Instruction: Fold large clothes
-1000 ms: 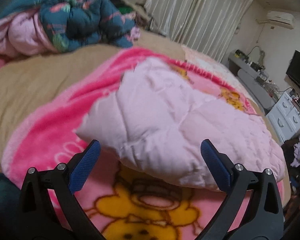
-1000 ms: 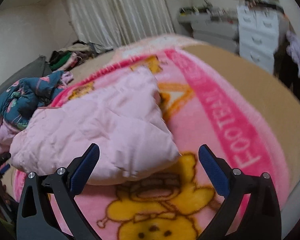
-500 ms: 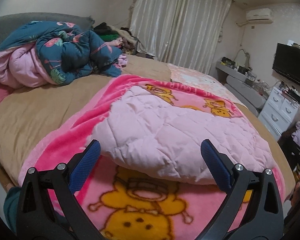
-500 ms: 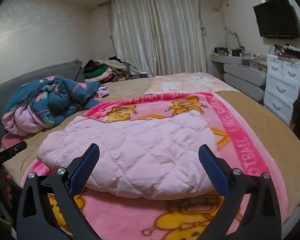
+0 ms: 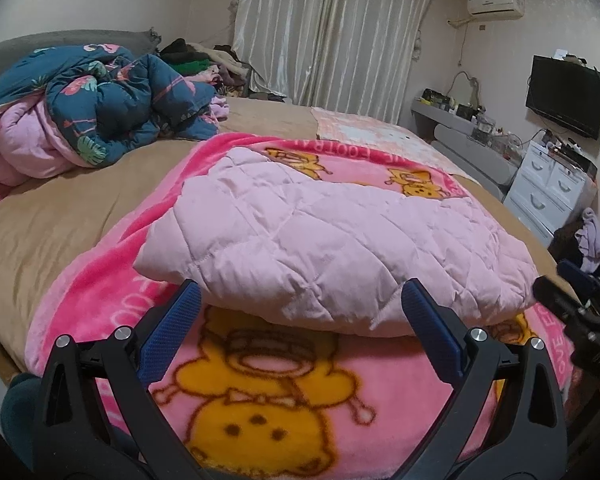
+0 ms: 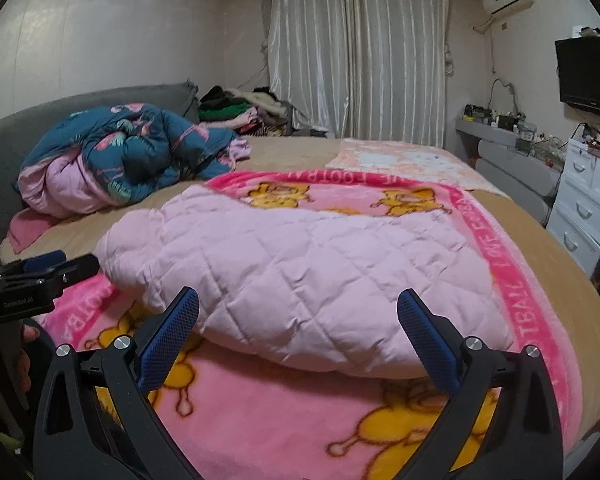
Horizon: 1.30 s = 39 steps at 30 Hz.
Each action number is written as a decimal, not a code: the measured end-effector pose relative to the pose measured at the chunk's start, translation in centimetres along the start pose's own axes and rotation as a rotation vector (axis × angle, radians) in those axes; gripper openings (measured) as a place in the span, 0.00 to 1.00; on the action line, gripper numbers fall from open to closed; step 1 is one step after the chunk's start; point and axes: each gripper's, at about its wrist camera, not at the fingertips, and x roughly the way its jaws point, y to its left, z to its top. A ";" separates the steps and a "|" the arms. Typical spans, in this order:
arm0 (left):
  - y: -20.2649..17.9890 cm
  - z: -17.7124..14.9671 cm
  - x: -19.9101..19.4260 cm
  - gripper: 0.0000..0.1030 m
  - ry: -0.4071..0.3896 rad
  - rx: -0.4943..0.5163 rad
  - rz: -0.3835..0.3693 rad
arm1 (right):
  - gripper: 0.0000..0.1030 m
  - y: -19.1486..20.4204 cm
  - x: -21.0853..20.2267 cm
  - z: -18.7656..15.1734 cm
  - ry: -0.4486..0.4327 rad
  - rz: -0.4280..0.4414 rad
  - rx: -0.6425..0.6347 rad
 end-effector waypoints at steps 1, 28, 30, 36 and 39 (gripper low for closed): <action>-0.1 -0.1 0.0 0.91 0.000 0.007 -0.001 | 0.96 0.1 0.2 -0.1 0.008 0.002 0.002; -1.0 -0.6 0.1 0.91 0.018 0.038 0.038 | 0.96 0.5 0.9 -0.3 0.033 0.025 0.007; -1.0 -0.6 0.1 0.91 0.019 0.040 0.040 | 0.96 0.4 0.9 -0.3 0.031 0.024 0.007; -1.0 -0.5 0.0 0.91 0.018 0.039 0.041 | 0.96 0.3 1.0 -0.4 0.034 0.016 0.010; -1.0 -0.5 0.0 0.91 0.018 0.039 0.041 | 0.96 0.2 1.0 -0.5 0.037 0.016 0.012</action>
